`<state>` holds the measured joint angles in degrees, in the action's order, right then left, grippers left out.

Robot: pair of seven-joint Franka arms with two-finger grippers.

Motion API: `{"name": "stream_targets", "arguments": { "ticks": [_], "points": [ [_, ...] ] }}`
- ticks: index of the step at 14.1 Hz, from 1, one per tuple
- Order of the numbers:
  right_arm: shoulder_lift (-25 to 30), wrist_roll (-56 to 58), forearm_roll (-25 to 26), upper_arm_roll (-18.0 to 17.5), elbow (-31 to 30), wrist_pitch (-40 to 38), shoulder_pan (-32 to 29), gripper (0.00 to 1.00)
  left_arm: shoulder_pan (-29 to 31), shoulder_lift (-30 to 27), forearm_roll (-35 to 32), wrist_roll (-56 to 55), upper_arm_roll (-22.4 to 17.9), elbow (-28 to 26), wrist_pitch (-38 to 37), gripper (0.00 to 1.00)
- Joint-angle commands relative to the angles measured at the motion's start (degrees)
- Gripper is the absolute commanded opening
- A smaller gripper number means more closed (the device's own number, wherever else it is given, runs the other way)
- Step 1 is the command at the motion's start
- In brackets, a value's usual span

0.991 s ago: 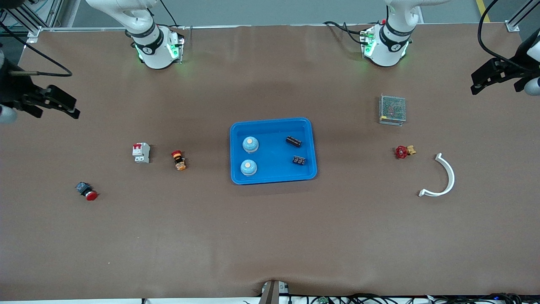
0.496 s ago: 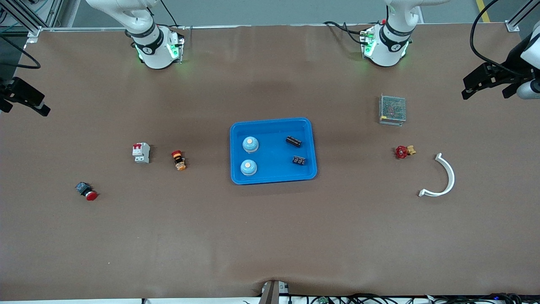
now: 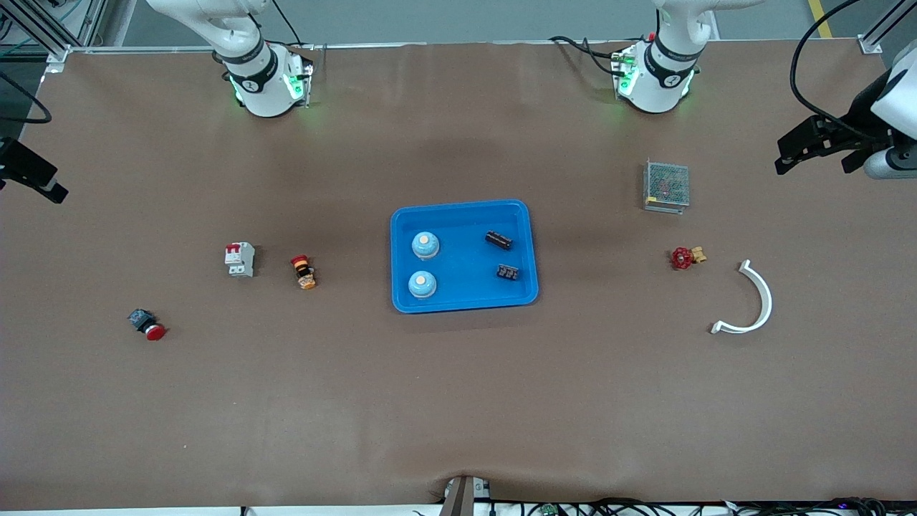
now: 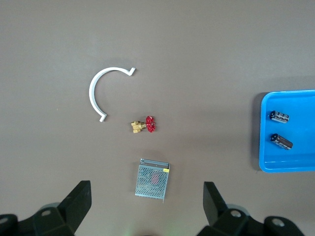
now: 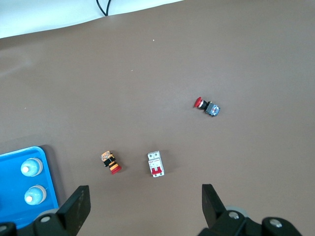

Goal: Place electrolytic capacitor and blue bell in tray

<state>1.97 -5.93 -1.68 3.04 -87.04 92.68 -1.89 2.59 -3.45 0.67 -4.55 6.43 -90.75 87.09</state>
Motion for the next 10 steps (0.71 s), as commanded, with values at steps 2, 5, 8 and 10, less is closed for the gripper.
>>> {"name": "stream_targets", "arguments": {
  "ticks": [2, 5, 8, 10],
  "points": [
    [1.11, 0.39, -0.95, -0.23, -2.08, 1.1, -1.98, 1.0, -0.13, 1.6, 0.13, 0.86, -0.45, 2.59, 0.27, 1.0],
    [1.11, 0.13, -0.87, -0.14, -2.61, 1.36, -1.54, 1.0, -0.4, 2.21, -0.75, 0.24, -0.54, 3.82, 0.01, 1.0],
    [1.2, 0.21, 0.1, -0.32, -2.43, 1.1, -1.36, 1.0, 0.57, 3.36, -0.4, 0.24, -0.72, 4.17, 0.01, 1.0],
    [1.2, 0.21, 0.19, -0.49, -2.17, 0.93, -1.45, 1.0, 0.66, 3.36, -0.75, 0.24, -0.63, 4.26, -0.08, 1.0]
  ]
}}
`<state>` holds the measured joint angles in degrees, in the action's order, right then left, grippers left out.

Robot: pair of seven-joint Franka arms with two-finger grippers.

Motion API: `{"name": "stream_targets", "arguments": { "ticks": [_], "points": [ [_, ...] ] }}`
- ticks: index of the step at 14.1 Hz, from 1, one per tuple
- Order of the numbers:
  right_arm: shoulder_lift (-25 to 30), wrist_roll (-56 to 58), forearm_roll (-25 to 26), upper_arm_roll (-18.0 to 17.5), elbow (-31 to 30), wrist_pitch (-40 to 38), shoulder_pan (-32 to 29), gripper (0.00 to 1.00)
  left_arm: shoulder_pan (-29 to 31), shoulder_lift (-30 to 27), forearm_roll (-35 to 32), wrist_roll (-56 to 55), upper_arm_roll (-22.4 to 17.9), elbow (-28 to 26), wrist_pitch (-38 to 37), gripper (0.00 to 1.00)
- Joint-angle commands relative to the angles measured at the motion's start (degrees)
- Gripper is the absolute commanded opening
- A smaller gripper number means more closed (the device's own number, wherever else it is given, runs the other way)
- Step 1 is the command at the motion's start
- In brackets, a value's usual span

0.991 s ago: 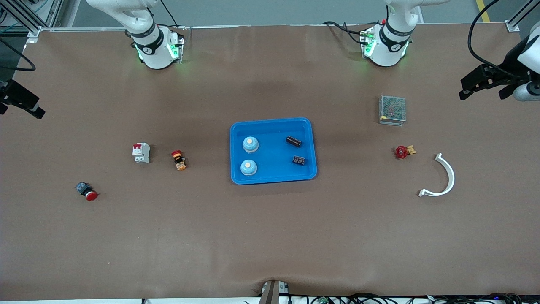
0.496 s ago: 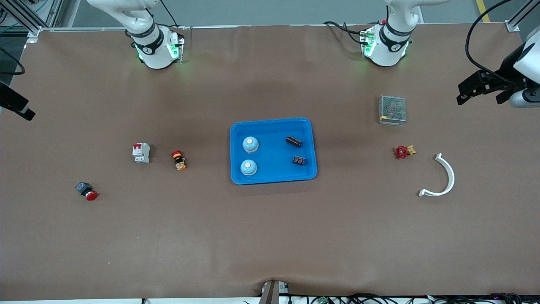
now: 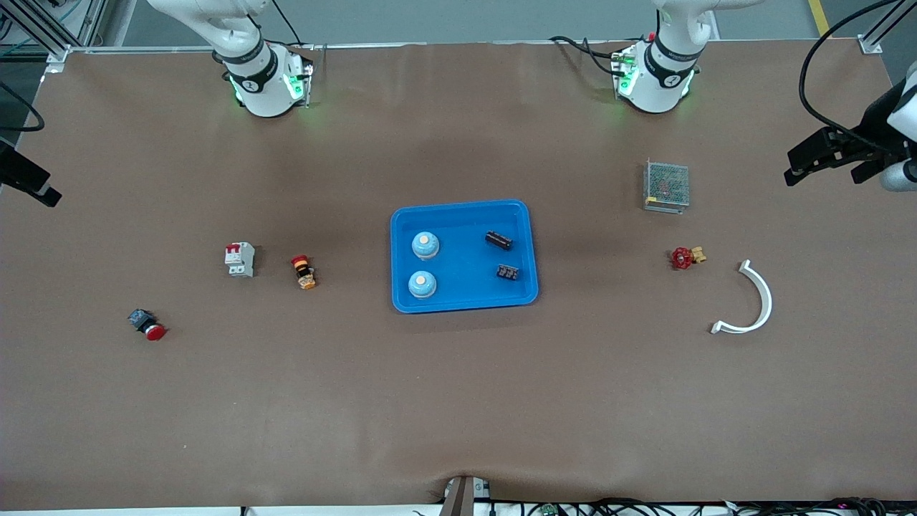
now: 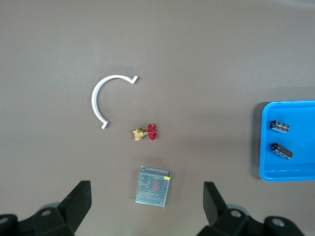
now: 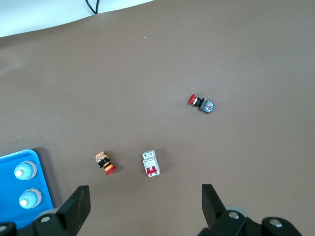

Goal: Place electrolytic capacitor and blue bell in tray

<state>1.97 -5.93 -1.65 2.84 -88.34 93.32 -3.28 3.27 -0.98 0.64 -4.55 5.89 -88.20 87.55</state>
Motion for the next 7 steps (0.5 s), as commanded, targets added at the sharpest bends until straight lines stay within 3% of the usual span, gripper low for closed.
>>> {"name": "stream_targets", "arguments": {
  "ticks": [1, 7],
  "points": [
    [1.2, 0.21, 0.16, -0.29, -0.87, 0.46, -0.06, 1.0, -0.28, 0.89, -0.9, 0.33, 0.08, 2.5, -0.54, 1.0],
    [0.93, 0.3, 0.25, -0.29, -0.6, 1.51, -0.41, 1.0, -0.02, 0.8, -0.82, 1.03, 0.26, 2.86, -0.81, 1.0]
  ]
}}
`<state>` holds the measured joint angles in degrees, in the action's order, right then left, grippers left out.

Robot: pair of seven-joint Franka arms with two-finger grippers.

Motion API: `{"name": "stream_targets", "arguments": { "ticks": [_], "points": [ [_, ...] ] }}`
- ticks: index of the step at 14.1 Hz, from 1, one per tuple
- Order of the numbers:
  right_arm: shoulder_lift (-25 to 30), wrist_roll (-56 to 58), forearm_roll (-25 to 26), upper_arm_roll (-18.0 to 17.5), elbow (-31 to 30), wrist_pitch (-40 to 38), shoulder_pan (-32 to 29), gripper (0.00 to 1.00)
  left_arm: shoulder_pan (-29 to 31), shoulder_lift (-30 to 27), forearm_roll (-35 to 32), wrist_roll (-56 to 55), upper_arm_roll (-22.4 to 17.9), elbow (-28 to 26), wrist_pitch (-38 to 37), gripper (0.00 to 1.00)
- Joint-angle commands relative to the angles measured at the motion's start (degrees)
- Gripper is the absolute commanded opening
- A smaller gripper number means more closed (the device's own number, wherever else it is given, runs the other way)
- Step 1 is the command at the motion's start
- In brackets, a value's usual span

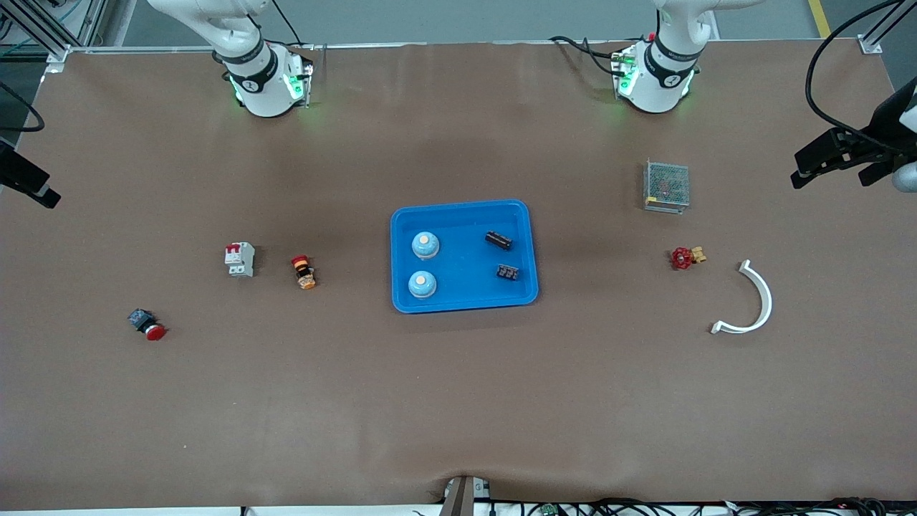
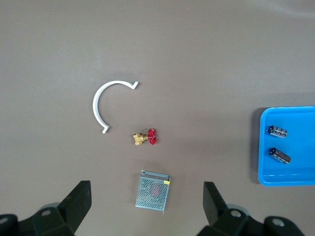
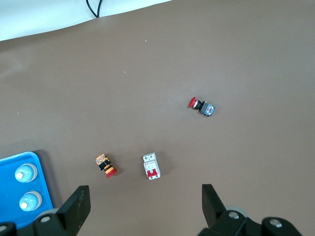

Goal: Place electrolytic capacitor and blue bell in tray

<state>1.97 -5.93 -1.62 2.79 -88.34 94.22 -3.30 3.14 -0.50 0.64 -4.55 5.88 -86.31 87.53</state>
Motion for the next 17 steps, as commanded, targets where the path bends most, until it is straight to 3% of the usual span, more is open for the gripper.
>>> {"name": "stream_targets", "arguments": {
  "ticks": [1, 17],
  "points": [
    [1.02, 0.21, 0.47, -0.33, -0.61, 0.79, -0.04, 1.0, 0.2, 0.24, -0.81, 0.86, 0.19, 0.79, -0.78, 1.0],
    [0.84, 0.3, 1.44, -1.39, -0.96, 0.7, 5.06, 1.0, 0.11, -0.99, -1.16, 0.94, -0.08, 0.44, -1.57, 1.0]
  ]
}}
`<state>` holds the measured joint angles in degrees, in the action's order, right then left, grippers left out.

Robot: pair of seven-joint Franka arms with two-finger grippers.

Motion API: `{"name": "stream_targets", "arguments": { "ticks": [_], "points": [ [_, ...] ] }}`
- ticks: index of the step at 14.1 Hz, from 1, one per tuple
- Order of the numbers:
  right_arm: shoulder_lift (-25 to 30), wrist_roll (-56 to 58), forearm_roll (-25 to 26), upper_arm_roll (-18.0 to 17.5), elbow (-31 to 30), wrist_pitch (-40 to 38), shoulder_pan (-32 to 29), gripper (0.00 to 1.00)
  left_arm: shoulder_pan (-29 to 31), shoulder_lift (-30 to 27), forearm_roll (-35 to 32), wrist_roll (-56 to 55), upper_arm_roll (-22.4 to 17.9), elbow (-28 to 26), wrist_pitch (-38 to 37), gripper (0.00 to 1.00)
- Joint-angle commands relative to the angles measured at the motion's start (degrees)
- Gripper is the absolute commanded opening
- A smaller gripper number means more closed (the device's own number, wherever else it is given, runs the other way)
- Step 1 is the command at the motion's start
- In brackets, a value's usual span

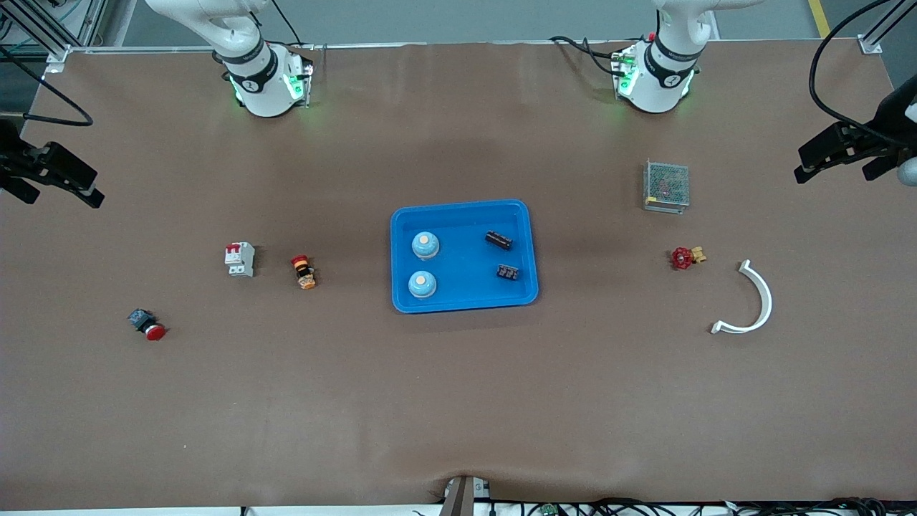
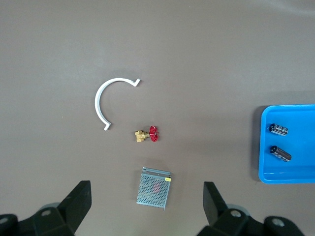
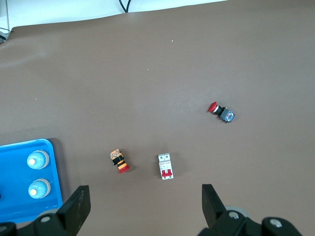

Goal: Place electrolytic capacitor and blue bell in tray

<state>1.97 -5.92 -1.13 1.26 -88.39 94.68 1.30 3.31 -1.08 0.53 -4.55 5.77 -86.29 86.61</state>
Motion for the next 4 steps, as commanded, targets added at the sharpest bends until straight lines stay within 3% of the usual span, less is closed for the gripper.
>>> {"name": "stream_targets", "arguments": {
  "ticks": [1, 4],
  "points": [
    [0.84, 0.21, 0.95, 0.14, -0.99, 0.42, 0.54, 1.0, -0.06, -0.41, -0.97, 0.86, 0.03, 0.42, -0.66, 1.0],
    [0.84, -1.28, 0.86, 0.14, -1.69, 0.6, 0.54, 1.0, -0.06, -0.5, -1.06, 0.86, 0.12, 0.33, -0.66, 1.0]
  ]
}}
